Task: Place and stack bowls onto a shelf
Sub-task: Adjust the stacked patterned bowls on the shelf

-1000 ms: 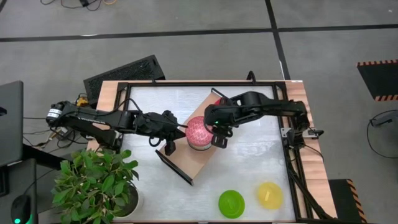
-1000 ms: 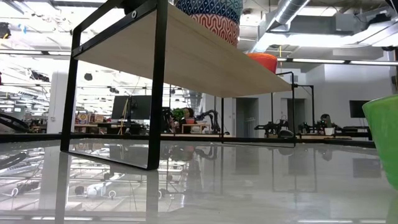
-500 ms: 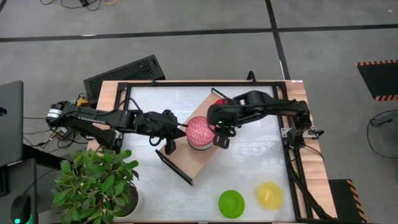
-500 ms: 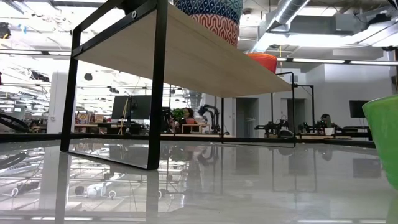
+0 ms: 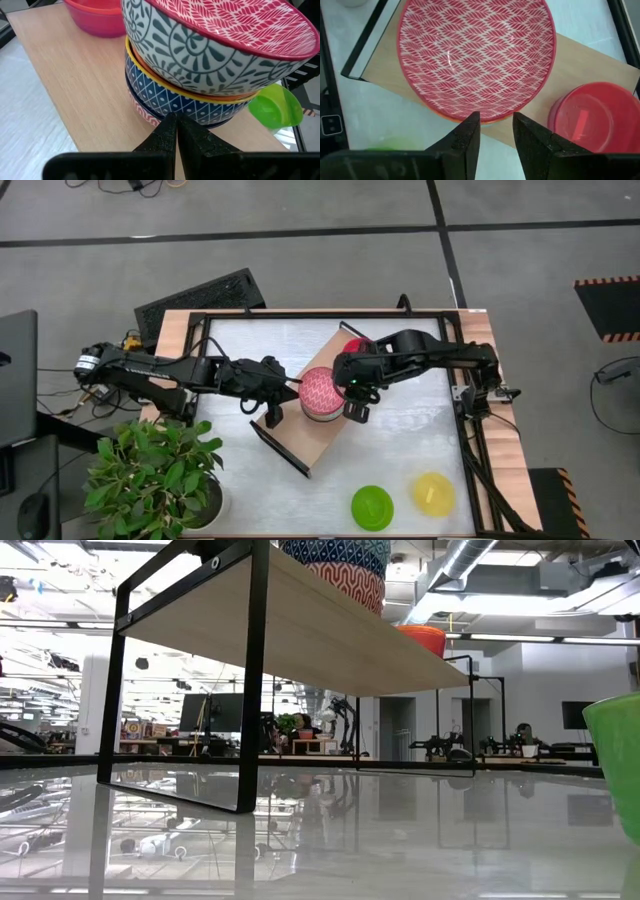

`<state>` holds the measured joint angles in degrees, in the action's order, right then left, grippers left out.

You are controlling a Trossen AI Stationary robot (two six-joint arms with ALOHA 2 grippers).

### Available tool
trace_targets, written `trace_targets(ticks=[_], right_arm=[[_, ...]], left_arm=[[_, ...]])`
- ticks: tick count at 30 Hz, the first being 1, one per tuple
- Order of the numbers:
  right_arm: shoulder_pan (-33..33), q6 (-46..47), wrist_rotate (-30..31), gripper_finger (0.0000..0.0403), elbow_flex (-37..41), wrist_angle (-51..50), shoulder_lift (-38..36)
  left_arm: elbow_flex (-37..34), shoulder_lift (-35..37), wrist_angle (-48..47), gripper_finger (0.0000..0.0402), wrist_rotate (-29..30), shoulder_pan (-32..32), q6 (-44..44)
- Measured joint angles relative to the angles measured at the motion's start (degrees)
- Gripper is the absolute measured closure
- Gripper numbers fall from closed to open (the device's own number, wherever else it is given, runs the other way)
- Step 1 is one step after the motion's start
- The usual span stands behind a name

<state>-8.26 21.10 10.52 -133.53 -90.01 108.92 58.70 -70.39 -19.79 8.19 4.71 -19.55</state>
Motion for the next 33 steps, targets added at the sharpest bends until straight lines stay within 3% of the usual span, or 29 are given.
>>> trace_targets(ticks=[9, 19, 27, 33], right_arm=[[-1.48, 4.23, 0.01, 0.0296, 0.00, -0.01, -0.02], [-2.97, 8.35, -0.07, 0.0384, 0.00, -0.01, -0.02], [-4.15, 11.67, -1.57, 0.0376, 0.26, 0.06, -0.05], [-2.98, 5.54, -0.65, 0.0385, 3.82, 0.04, -5.08]], left_arm=[[0.00, 0.00, -0.02, 0.0401, 0.00, 0.00, -0.09], [0.00, 0.00, -0.03, 0.0401, -0.02, 0.00, 0.00], [0.00, 0.00, -0.04, 0.0401, -0.04, 0.00, 0.28], [0.00, 0.00, -0.17, 0.0401, -1.11, 0.00, 1.25]])
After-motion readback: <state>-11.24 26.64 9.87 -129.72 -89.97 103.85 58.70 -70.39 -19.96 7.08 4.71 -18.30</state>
